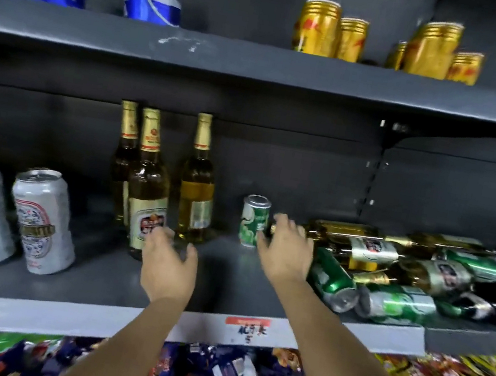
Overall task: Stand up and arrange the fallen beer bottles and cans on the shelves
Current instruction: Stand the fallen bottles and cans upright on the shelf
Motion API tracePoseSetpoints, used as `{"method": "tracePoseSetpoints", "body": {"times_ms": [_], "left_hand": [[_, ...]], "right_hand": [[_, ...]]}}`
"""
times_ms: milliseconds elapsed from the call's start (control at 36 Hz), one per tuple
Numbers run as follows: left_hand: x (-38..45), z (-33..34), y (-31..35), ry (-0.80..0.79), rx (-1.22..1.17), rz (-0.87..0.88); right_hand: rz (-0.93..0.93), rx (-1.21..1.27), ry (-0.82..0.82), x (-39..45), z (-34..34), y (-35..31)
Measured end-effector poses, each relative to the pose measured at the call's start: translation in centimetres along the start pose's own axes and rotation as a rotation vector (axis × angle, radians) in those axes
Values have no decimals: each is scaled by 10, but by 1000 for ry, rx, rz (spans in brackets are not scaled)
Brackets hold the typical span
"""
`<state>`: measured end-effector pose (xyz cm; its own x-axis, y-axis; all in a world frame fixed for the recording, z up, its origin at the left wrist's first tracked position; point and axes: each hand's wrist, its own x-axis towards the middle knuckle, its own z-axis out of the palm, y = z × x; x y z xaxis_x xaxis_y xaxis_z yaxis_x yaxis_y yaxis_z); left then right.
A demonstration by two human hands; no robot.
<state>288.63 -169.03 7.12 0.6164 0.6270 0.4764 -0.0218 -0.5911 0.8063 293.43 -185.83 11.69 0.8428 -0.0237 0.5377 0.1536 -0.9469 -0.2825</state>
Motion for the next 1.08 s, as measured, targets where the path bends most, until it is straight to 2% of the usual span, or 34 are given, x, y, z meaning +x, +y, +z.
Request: {"method": "tracePoseSetpoints", "body": {"times_ms": [139, 278, 444, 528, 667, 722, 833, 972, 1083], "left_hand": [[-41, 37, 32, -171, -17, 32], [-64, 59, 52, -371, 50, 96], [-59, 74, 66, -567, 138, 209], [-51, 80, 67, -660, 146, 238], [-34, 91, 64, -664, 139, 243], [-28, 92, 59, -619, 97, 223], [-11, 85, 44, -559, 90, 189], [8, 79, 33, -519, 118, 69], [18, 77, 33, -494, 109, -16]], "right_hand": [[17, -293, -197, -7, -23, 73], [2, -466, -374, -12, -25, 100], [-48, -236, -370, -1, -23, 89], [-110, -176, -422, 13, -31, 71], [-269, -179, -539, 42, -41, 28], [-312, -177, -578, 51, -41, 14], [-321, -99, -614, 61, -26, -3], [-172, 369, -556, 66, -3, -9], [-108, 318, -410, 65, 11, 3]]}}
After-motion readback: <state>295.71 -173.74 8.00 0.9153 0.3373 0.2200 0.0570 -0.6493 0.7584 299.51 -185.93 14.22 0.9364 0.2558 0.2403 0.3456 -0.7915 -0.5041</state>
